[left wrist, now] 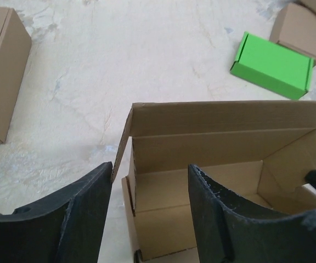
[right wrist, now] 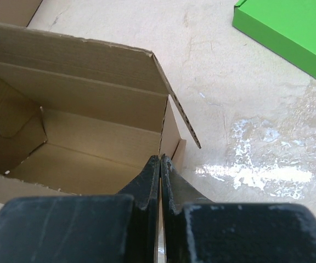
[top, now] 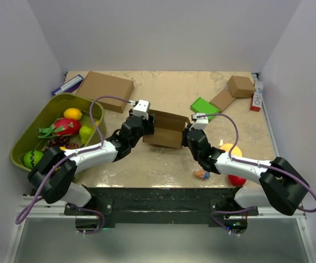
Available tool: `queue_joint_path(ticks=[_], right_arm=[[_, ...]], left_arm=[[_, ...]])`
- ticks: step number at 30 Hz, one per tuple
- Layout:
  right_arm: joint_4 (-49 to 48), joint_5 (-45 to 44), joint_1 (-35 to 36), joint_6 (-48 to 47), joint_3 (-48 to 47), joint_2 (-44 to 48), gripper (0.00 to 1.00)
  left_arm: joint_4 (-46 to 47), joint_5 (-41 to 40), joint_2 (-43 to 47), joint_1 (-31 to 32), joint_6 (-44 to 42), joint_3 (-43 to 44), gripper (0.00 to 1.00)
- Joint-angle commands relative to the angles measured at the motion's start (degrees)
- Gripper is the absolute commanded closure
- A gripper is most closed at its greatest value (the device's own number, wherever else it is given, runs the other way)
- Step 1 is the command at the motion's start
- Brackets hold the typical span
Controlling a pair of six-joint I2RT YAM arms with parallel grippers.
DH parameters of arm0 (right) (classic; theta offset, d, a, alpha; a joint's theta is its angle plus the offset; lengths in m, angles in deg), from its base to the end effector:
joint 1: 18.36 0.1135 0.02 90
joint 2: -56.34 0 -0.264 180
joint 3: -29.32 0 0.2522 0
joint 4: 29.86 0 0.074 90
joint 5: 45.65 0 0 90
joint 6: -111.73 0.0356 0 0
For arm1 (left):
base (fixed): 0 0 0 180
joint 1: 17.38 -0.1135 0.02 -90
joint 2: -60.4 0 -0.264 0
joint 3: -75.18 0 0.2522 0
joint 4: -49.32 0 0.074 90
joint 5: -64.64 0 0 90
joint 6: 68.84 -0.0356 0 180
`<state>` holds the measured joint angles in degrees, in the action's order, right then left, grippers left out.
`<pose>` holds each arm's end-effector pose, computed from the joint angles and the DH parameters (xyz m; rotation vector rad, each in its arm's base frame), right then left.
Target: Fold the paper box
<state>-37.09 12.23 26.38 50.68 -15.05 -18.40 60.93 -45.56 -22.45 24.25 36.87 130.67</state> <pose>0.2008 0.1723 0.1998 0.0961 1.9201 0.3125 0.2432 -0.1997 0.2304 0.1698 1.8371 -0.3783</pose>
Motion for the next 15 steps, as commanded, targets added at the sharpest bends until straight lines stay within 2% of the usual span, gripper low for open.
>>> queue_joint_path(ticks=[1, 6, 8, 11, 15], right_arm=[[-1.2, -0.9, 0.4, 0.9, -0.2, -0.8, 1.00], [-1.4, -0.7, 0.5, 1.0, -0.5, -1.5, 1.00], [-1.4, -0.7, 0.4, 0.9, -0.5, -1.6, 1.00], [-1.2, -0.8, 0.4, 1.0, -0.5, -1.6, 1.00], [-0.9, -0.8, 0.5, 1.0, -0.6, -1.3, 1.00]], left_arm=[[-2.0, -4.0, -0.7, -0.3, -1.5, 2.2, 0.39], [-2.3, -4.7, -1.2, -0.3, -1.7, 1.8, 0.38], [-1.5, -3.5, -1.7, -0.3, -2.3, 1.7, 0.41], [-0.7, -1.9, -2.7, -0.3, -2.4, 1.6, 0.57], [-0.2, -1.2, -3.5, -0.3, -2.1, 0.7, 0.70]])
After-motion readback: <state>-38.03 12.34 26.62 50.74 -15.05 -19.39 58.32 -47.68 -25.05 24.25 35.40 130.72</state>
